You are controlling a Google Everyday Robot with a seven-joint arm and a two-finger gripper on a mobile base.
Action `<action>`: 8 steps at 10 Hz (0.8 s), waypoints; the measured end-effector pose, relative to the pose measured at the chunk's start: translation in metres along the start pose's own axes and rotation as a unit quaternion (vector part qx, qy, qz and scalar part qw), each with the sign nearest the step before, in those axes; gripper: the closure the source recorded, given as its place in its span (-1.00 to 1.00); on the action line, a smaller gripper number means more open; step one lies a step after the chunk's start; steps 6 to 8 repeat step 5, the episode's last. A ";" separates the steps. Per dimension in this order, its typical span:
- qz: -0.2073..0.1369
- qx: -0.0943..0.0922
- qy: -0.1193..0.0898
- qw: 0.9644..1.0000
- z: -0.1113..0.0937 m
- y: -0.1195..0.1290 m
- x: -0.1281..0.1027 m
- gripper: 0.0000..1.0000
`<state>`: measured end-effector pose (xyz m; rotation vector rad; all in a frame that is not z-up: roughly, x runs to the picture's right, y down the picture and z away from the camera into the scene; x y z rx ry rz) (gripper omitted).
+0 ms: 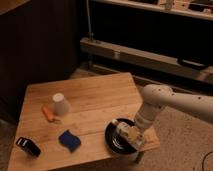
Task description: Place the bottle in the ceramic bowl
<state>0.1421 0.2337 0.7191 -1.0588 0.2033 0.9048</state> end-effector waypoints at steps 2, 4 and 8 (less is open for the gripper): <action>-0.007 -0.015 0.013 1.000 0.004 0.003 -0.007 -0.60; -0.007 -0.016 0.012 1.000 0.003 0.003 -0.006 -0.60; -0.007 -0.016 0.012 1.000 0.003 0.003 -0.006 -0.60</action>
